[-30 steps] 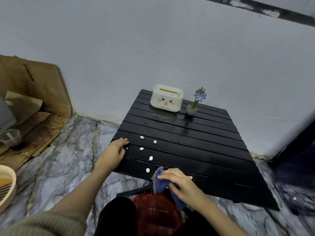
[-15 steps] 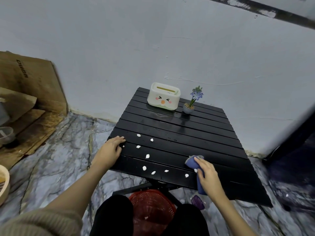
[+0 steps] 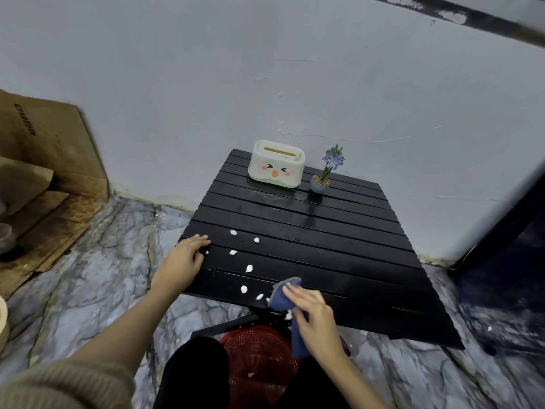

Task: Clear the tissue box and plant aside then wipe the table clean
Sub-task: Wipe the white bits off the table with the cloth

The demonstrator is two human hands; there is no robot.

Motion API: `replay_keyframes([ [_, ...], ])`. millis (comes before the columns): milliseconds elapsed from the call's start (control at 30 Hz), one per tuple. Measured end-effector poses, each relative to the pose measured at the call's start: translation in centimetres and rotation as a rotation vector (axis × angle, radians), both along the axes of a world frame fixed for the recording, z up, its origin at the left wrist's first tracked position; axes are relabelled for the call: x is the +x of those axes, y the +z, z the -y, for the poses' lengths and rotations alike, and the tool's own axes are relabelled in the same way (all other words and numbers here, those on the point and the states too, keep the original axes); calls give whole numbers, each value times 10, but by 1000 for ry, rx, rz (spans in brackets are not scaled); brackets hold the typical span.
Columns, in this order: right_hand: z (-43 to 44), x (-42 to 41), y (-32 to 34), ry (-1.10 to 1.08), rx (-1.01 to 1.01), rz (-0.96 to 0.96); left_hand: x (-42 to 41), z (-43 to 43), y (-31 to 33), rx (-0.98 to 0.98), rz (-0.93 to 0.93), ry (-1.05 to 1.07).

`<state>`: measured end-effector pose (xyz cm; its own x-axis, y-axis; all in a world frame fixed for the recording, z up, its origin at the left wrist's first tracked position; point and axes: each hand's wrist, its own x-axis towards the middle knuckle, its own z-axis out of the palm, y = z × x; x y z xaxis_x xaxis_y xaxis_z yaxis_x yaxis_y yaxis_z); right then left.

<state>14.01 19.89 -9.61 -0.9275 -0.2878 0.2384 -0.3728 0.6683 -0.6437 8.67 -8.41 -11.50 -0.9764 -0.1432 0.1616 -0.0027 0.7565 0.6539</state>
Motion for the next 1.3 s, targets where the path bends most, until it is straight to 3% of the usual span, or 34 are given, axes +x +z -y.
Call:
replay_keyframes([
  [167, 2, 10, 8, 144, -56, 57, 2, 1, -1, 3, 8, -2],
  [333, -16, -13, 18, -99, -209, -4, 1, 2, -1, -8, 17, -3],
  [900, 85, -183, 32, 52, 28, 123, 1, 1, -1, -17, -12, 20],
  [1033, 99, -197, 19, 281, 126, 161, 0, 2, -2, -12, -24, 21],
  [1300, 102, -202, -5, 279, 296, 87, 1, -1, -2, -9, -14, 35],
])
